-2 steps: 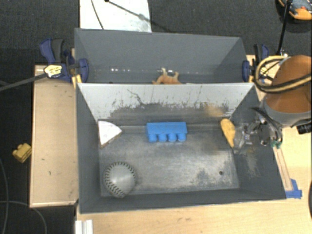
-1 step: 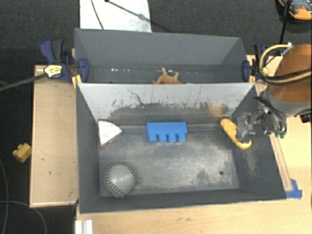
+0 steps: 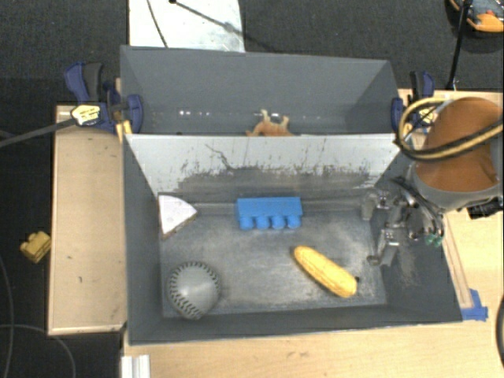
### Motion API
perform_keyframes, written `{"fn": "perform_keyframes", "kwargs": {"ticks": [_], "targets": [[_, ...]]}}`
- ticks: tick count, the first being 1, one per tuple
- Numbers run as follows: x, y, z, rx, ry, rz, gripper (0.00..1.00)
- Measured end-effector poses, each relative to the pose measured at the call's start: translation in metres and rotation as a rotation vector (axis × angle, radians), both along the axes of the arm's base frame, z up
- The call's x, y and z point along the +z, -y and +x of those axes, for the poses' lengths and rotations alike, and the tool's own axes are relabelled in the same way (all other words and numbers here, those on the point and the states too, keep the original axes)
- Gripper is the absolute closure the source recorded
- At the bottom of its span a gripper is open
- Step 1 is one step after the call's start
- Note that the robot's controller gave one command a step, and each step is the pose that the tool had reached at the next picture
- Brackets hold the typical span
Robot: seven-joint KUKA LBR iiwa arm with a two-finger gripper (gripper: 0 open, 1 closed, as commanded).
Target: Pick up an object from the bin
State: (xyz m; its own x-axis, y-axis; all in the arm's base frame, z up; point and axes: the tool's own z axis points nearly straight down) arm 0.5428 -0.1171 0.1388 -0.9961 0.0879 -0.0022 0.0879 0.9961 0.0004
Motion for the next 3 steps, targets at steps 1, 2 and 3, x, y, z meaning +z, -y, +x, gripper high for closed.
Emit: {"fn": "perform_keyframes", "kwargs": {"ticks": [1, 2, 3], "targets": [[0.000, 0.000, 0.000, 0.000, 0.001, 0.000, 0.00], [-0.038, -0.022, -0.005, 0.023, 0.008, -0.003, 0.00], [-0.063, -0.076, -0.016, 0.030, -0.004, 0.000, 0.00]]}}
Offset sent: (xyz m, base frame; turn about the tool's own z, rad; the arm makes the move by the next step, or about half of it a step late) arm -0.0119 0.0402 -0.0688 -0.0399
